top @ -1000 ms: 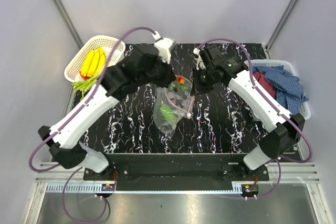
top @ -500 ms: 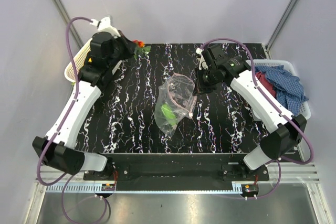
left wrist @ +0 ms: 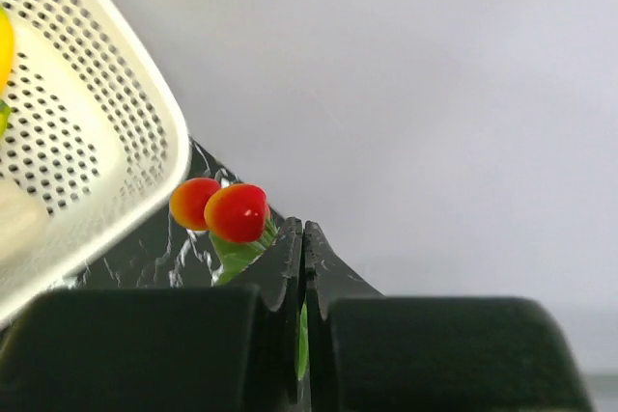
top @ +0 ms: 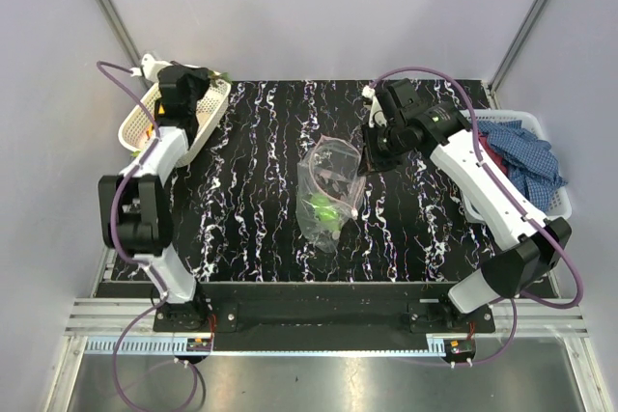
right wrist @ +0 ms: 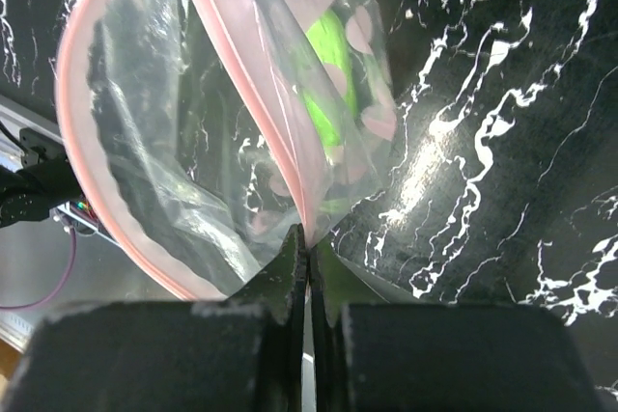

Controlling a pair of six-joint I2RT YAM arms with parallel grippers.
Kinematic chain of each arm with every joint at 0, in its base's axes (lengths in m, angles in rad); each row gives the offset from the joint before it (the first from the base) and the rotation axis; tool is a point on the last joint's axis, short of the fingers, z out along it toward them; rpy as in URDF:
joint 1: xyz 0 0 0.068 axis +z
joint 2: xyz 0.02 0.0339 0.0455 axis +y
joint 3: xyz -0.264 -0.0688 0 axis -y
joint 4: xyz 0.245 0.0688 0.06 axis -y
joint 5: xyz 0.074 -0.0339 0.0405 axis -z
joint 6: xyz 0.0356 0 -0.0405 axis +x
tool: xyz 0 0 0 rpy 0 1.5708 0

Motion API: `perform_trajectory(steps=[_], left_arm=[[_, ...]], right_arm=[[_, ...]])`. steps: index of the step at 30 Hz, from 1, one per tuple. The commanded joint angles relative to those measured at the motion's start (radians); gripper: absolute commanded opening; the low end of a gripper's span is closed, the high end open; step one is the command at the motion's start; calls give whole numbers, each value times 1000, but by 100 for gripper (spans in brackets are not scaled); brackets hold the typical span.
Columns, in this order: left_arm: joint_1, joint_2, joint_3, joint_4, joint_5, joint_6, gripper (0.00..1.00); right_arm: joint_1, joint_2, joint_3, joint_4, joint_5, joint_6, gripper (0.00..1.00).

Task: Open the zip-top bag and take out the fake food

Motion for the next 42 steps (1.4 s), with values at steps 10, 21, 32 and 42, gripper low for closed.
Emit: perform_trajectory(steps=[10, 21, 32, 42], left_arm=[[163, 269, 264, -22, 118, -135, 70], [-79, -128, -178, -85, 255, -65, 63], [-507, -521, -234, -342, 176, 159, 52], [-789, -341, 34, -637, 10, 52, 21]], right_arm=[[-5, 35, 91, -38, 14, -54, 0], [-5, 44, 68, 6, -49, -20, 0], [-7, 49, 51, 66, -111, 32, 0], [-5, 8, 22, 132, -180, 115, 0]])
